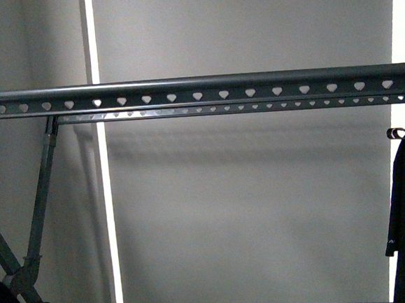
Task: Hang clothes on hanger
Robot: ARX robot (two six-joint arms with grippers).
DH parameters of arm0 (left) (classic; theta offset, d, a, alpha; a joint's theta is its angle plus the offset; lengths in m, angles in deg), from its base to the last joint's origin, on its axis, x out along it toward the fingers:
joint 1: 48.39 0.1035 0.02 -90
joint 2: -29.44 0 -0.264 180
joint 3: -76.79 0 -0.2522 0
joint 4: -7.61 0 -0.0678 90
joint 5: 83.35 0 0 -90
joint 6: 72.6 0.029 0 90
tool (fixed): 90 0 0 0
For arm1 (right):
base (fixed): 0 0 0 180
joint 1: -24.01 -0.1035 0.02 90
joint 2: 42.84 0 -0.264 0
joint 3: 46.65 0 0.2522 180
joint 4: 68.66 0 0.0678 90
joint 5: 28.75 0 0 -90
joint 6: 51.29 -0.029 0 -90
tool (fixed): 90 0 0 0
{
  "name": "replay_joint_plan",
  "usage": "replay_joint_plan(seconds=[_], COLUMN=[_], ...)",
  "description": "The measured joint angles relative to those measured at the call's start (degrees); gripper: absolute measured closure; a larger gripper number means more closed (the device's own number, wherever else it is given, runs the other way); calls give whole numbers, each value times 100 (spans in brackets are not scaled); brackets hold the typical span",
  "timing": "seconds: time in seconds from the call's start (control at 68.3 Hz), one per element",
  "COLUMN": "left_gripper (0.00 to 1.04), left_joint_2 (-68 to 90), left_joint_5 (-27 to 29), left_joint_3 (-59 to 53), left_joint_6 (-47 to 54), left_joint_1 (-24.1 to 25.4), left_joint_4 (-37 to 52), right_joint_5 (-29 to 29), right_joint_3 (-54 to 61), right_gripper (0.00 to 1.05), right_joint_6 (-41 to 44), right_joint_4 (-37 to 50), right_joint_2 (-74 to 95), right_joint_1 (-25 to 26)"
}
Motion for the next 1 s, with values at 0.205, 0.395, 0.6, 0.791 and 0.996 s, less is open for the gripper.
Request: replay_joint_plan(seconds=[0.205,0.395,0.6,0.791,0.996], left_gripper=[7,7,7,7,22], left_joint_2=[2463,4625,5606,6542,7407], left_joint_5=[1777,2114,2225,2586,3110], left_joint_3=[1690,2671,3353,3880,4662], left_joint_6=[-2339,-3410,-3654,-3646,-3528], left_joint_1=[90,72,-31,-271,-380], left_joint_4=[575,1233,1427,1670,1753], right_joint_5=[11,13,11,11,13], right_joint_3=[0,0,0,0,0], right_gripper=[7,7,7,7,7], right_joint_6=[0,0,0,0,0], right_joint_4=[0,0,0,0,0], right_joint_2=[0,0,0,0,0], right_joint_1=[0,0,-2,0,0])
